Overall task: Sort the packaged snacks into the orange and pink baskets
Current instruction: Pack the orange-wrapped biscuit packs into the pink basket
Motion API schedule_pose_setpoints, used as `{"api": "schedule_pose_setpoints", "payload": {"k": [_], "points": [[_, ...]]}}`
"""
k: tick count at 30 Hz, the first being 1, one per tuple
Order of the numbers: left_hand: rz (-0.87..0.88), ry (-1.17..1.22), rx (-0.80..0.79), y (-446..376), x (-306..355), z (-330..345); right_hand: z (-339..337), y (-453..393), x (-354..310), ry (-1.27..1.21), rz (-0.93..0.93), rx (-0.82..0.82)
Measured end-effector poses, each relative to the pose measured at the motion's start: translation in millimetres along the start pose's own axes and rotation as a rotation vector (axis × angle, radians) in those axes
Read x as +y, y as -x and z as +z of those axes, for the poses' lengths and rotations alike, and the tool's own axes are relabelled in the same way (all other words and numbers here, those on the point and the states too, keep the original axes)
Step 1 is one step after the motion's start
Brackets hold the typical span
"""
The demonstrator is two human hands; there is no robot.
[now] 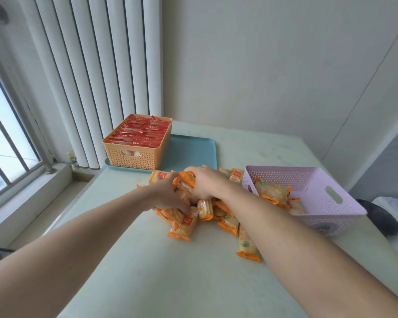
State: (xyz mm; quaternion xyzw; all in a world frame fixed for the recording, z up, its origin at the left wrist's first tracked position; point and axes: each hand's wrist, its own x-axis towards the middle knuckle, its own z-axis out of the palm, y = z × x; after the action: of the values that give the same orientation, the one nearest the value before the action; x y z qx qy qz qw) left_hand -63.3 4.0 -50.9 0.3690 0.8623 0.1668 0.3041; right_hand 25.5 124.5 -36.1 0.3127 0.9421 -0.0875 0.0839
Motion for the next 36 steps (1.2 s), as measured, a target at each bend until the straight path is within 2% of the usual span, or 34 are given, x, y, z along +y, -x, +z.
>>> {"api": "schedule_pose_setpoints", "payload": {"k": [3, 7, 13, 16, 18, 20, 23, 24, 26, 28, 30, 32, 34, 36], "points": [[-0.045, 0.01, 0.048, -3, 5, 5, 6, 1, 3, -0.012, 0.03, 0.08], [-0.065, -0.097, 0.154, -6, 6, 16, -4, 10, 10, -0.138, 0.046, 0.213], [-0.05, -0.149, 0.156, -4, 10, 14, -75, 51, 48, -0.378, -0.022, 0.598], [0.007, -0.064, 0.283, 0, 6, 6, -92, 82, 91, -0.424, 0.036, 0.846], [0.08, 0.046, 0.421, 8, 12, -4, -84, 101, 119, -0.382, 0.113, 0.906], [0.134, 0.109, 0.494, 11, 30, -6, -61, 113, 152, -0.285, 0.213, 0.788], [0.113, 0.096, 0.41, 18, 52, 2, -27, 113, 184, -0.198, 0.296, 0.319], [0.113, 0.092, 0.414, 18, 57, 6, -22, 113, 191, -0.175, 0.3, 0.206], [0.171, 0.089, 0.46, 16, 67, 11, -21, 113, 201, -0.142, 0.296, 0.097], [0.281, 0.122, 0.439, 19, 85, 15, -32, 116, 201, -0.068, 0.278, 0.008], [0.433, 0.133, 0.319, 24, 103, 18, -41, 123, 196, -0.029, 0.3, -0.017], [0.543, 0.097, 0.192, 29, 112, 18, -53, 130, 183, -0.026, 0.286, 0.132], [0.6, -0.002, 0.136, 29, 106, 15, -65, 138, 157, 0.01, 0.142, 0.309], [0.649, -0.128, 0.141, 28, 88, 13, -66, 146, 126, 0.072, -0.118, 0.314]]}}
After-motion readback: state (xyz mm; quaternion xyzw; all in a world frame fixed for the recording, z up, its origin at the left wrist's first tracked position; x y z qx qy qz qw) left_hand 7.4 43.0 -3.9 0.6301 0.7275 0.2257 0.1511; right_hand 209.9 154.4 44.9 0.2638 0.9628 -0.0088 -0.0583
